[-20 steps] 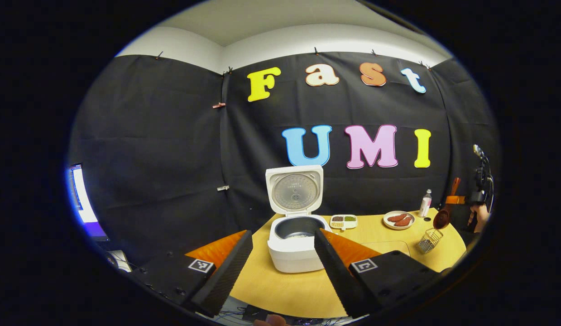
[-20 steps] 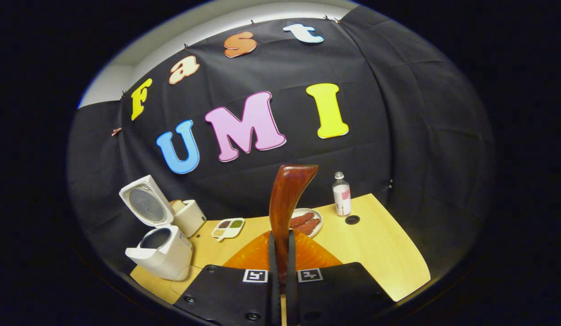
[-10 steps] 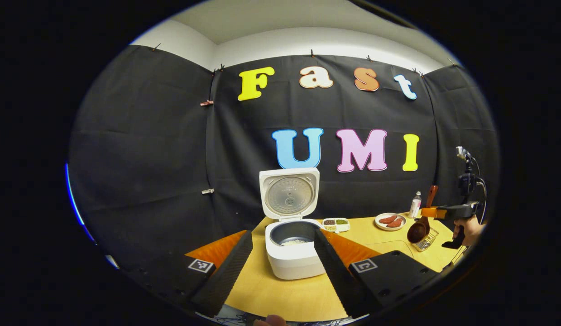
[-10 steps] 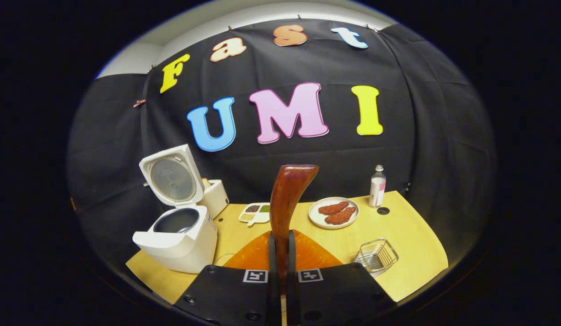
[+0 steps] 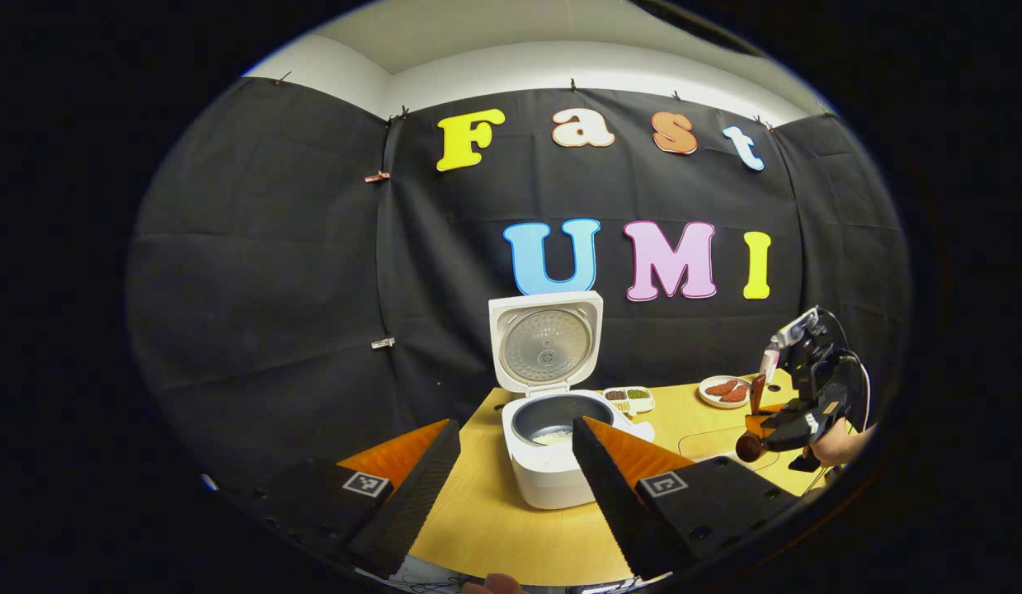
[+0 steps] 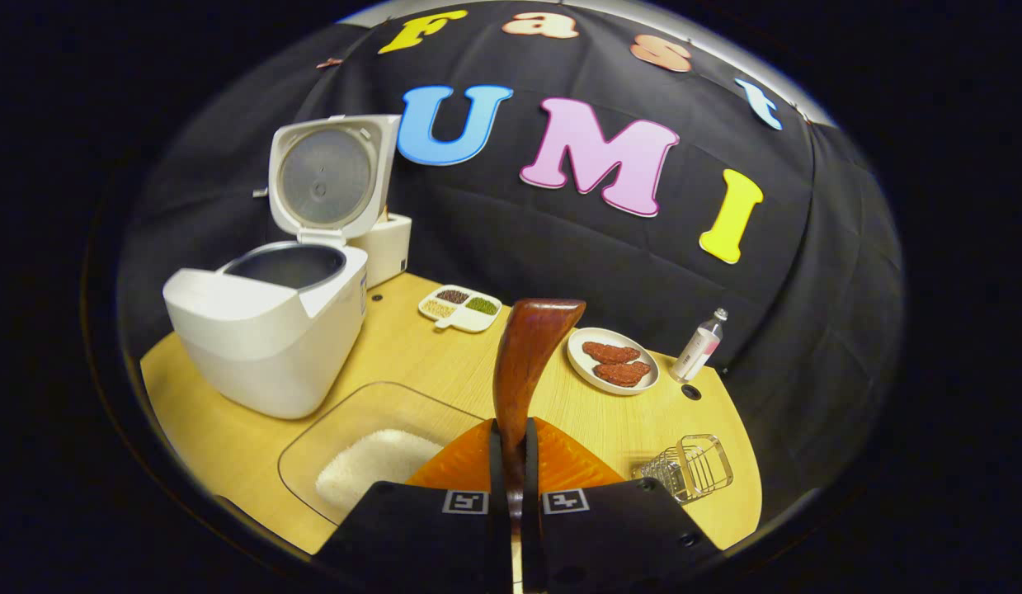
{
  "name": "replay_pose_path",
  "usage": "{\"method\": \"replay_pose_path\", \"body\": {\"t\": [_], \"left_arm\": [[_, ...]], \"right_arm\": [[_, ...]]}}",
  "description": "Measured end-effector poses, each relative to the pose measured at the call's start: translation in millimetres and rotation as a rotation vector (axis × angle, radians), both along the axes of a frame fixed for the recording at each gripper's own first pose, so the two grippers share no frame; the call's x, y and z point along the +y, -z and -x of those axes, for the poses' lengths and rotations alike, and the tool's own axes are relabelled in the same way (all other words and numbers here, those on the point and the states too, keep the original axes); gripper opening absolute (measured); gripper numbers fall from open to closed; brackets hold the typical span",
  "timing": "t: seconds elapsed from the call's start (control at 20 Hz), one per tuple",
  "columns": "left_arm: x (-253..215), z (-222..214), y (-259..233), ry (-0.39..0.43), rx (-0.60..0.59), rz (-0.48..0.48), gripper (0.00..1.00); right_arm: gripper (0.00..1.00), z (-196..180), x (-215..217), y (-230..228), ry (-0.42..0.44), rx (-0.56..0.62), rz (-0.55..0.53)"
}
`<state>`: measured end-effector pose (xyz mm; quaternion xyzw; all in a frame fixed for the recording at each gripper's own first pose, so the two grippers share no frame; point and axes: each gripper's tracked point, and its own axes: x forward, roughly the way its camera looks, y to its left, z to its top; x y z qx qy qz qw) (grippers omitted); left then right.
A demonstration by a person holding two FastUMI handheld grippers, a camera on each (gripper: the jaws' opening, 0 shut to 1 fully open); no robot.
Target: Close the left gripper, press the button to open the rice cooker; take a wooden spoon from the chopstick holder with the right hand, scoop a spoonful of rice and pour it into the rice cooker, then put the wooden spoon back into the chopstick holder.
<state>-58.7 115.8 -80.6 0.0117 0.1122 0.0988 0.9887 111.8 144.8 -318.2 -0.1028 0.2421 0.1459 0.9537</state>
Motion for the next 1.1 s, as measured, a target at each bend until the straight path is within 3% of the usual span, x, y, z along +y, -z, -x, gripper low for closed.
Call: {"method": "replay_pose_path", "body": {"t": [0.15,0.6,0.9,1.1], "left_arm": [[13.4,-3.7,0.8,-0.023,0.004,0.0,0.94],[26.9,-1.7,7.8,-0.036,0.018,-0.019,0.95],[26.7,7.3,8.6,-0.038,0.019,-0.008,0.94],[23.0,13.2,2.6,-0.034,0.015,-0.026,0.94]], "right_arm": [[0.1,3.8,7.1,29.3,0.059,0.067,-0.017],[0.09,5.1,53.6,34.5,0.271,0.255,-0.495],[0.09,5.6,32.6,44.6,0.448,0.404,-0.934],[0.09,5.9,2.4,39.6,0.5,0.382,-1.062]]}}
